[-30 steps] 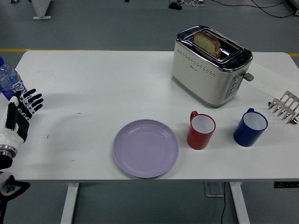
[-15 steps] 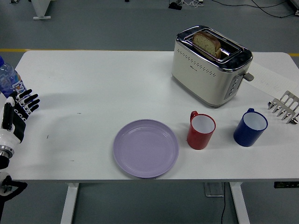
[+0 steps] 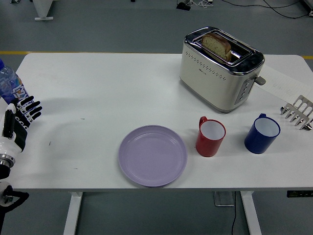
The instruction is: Push plate across desktop
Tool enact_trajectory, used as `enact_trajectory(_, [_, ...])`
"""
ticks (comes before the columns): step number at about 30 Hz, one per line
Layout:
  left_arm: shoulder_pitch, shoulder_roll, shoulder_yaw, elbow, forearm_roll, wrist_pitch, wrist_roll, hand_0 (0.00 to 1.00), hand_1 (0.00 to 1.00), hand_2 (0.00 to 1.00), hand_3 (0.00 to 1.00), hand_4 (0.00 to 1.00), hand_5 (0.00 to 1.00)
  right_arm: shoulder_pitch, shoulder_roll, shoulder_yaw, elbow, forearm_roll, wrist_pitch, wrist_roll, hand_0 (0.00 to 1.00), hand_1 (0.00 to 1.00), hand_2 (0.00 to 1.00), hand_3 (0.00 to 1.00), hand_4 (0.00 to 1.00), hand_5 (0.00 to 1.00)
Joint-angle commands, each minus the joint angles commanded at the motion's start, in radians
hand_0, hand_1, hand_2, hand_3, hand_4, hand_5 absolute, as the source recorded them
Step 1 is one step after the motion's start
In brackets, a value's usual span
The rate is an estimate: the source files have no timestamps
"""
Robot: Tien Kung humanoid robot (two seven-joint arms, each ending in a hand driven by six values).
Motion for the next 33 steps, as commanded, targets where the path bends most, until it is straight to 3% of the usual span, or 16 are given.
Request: enact_trajectory(33, [-0.008, 0.0, -0.026, 0.006, -0.004, 0.007, 0.0, 0.769, 0.716, 0.682, 0.698, 0.526, 0.998, 0.009, -0.002, 0.0, -0.001, 0.004, 0.002, 0.002, 0.551, 0.451, 0.566, 0.581, 0.299, 0.467])
